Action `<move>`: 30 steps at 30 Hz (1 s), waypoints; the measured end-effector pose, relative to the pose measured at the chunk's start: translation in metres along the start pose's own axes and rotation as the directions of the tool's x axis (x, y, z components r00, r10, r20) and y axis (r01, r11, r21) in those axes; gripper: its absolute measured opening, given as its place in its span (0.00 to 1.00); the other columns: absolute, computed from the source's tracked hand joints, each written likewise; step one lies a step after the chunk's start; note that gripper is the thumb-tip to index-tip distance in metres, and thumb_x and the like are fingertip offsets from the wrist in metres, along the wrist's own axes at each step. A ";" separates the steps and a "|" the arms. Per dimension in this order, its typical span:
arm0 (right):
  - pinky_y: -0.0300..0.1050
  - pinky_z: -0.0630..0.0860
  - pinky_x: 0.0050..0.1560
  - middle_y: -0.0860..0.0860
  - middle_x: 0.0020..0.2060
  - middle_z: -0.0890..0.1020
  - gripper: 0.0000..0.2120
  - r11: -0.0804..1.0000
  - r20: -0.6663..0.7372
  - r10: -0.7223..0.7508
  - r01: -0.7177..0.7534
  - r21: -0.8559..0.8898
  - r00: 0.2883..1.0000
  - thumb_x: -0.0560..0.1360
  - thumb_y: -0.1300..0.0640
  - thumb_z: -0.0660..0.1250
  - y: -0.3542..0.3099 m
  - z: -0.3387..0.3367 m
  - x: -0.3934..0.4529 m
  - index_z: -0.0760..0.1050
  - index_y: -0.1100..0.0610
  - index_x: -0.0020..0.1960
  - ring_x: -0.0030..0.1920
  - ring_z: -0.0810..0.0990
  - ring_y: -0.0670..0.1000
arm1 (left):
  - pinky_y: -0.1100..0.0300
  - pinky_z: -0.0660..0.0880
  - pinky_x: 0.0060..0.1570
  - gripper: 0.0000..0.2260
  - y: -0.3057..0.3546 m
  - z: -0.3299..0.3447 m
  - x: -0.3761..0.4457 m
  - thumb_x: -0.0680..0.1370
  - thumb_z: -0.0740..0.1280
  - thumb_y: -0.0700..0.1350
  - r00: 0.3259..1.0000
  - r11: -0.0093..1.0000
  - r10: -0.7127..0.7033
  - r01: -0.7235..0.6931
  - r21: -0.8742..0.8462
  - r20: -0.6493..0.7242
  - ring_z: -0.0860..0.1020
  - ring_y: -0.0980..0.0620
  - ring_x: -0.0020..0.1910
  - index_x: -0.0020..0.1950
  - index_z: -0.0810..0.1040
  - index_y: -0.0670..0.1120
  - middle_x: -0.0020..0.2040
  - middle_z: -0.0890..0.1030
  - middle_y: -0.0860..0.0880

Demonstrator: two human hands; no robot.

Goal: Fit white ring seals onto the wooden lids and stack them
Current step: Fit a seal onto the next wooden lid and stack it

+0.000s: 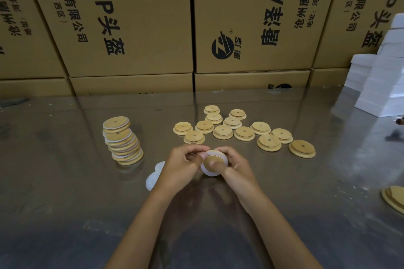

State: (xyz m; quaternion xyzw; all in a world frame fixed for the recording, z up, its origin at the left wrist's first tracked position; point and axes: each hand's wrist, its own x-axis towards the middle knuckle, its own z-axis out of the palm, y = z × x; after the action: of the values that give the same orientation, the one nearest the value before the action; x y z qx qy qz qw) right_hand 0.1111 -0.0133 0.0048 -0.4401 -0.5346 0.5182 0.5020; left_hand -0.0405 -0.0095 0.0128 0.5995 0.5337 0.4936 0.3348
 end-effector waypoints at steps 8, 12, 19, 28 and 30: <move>0.43 0.74 0.50 0.57 0.46 0.83 0.08 0.998 0.021 0.002 -0.003 0.061 1.000 0.75 0.66 0.69 0.000 -0.003 -0.001 0.79 0.60 0.53 0.47 0.79 0.49 | 0.52 0.79 0.50 0.19 -0.004 0.001 0.001 0.77 0.65 0.33 0.997 0.993 0.078 -0.079 0.086 0.022 0.76 0.58 0.40 0.50 0.81 0.59 0.42 0.80 0.56; 0.43 0.72 0.51 0.54 0.46 0.82 0.08 0.983 0.004 0.041 -0.041 0.181 0.999 0.76 0.66 0.68 0.001 -0.005 0.002 0.79 0.59 0.55 0.48 0.78 0.50 | 0.54 0.78 0.41 0.16 -0.004 0.000 0.002 0.76 0.67 0.34 0.997 0.997 0.080 -0.080 0.005 0.022 0.74 0.59 0.34 0.53 0.83 0.54 0.36 0.79 0.57; 0.44 0.74 0.50 0.54 0.46 0.85 0.07 0.895 -0.029 0.115 -0.091 0.437 0.993 0.77 0.64 0.67 0.001 -0.007 0.006 0.79 0.58 0.54 0.47 0.81 0.52 | 0.61 0.77 0.35 0.14 -0.001 0.002 0.003 0.76 0.68 0.34 0.998 0.998 0.035 -0.033 -0.044 0.043 0.75 0.60 0.31 0.53 0.81 0.51 0.33 0.80 0.59; 0.47 0.75 0.55 0.57 0.48 0.85 0.08 0.856 -0.013 0.147 -0.120 0.503 0.989 0.76 0.64 0.68 -0.001 -0.013 0.006 0.79 0.60 0.55 0.50 0.83 0.54 | 0.58 0.80 0.35 0.10 0.005 0.016 -0.005 0.77 0.69 0.39 1.000 0.992 -0.021 0.019 -0.125 -0.016 0.78 0.61 0.38 0.48 0.82 0.56 0.41 0.83 0.50; 0.47 0.76 0.56 0.57 0.48 0.85 0.08 0.844 -0.017 0.149 -0.118 0.524 0.989 0.76 0.65 0.68 -0.001 -0.013 0.006 0.78 0.61 0.55 0.49 0.83 0.53 | 0.61 0.79 0.34 0.10 0.007 0.017 -0.005 0.77 0.69 0.39 0.999 0.988 -0.034 0.031 -0.149 -0.015 0.78 0.63 0.37 0.48 0.81 0.56 0.42 0.82 0.51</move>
State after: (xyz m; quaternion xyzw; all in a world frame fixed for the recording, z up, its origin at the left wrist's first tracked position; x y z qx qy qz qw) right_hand 0.1233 -0.0056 0.0062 -0.3384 -0.3278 0.6646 0.5799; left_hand -0.0220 -0.0140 0.0128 0.5596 0.5080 0.5320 0.3818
